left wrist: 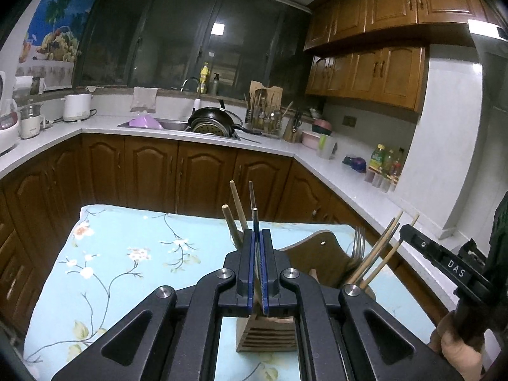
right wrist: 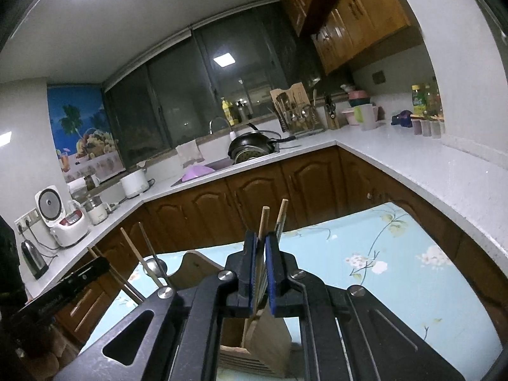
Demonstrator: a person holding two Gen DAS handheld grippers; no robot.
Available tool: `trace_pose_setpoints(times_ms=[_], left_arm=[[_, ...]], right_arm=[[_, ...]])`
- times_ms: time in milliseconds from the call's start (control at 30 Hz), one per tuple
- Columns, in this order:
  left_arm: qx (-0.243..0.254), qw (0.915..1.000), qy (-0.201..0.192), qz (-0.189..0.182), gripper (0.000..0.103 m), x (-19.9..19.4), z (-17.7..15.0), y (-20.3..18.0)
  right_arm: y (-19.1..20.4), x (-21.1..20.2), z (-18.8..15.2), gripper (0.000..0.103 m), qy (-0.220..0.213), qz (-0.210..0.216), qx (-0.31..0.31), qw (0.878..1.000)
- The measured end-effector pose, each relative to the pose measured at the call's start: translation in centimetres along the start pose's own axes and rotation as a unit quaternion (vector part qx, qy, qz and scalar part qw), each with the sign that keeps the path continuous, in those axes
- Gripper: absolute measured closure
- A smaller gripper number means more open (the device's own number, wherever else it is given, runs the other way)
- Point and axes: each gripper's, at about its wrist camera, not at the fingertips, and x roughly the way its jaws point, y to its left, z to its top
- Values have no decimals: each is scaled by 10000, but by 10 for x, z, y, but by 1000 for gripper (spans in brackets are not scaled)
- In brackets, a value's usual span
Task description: Organize utensils
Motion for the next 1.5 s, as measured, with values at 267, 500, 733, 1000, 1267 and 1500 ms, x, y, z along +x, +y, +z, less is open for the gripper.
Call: trace_pose_setpoints(times_ms=[267,500,733,1000,1267,1500], left_arm=[[35,10000,67,26,101,2,-2,5],[41,9999,-2,98,95,-6,-4,4],[33,9996,-230,137,68,-31,-9,1],[-186,9972,-308,663,25,-77,-48,17],[-364,9974,-10,626,20,-128,-89,16],[-260,9981,18,552,16,-187,-94,6]], right_arm=[[0,0,0,94,30,28,29,10000],[-9,-17,1,57,-92,212,296,9993],[-10,-40,1,35,-196,285,355,9988],[-7,-73,-28,14,-10,347,317,9989],[1,-107,-62,14,172,370,248,9989],[20,-154,-77,14,102,533,-1,9985]])
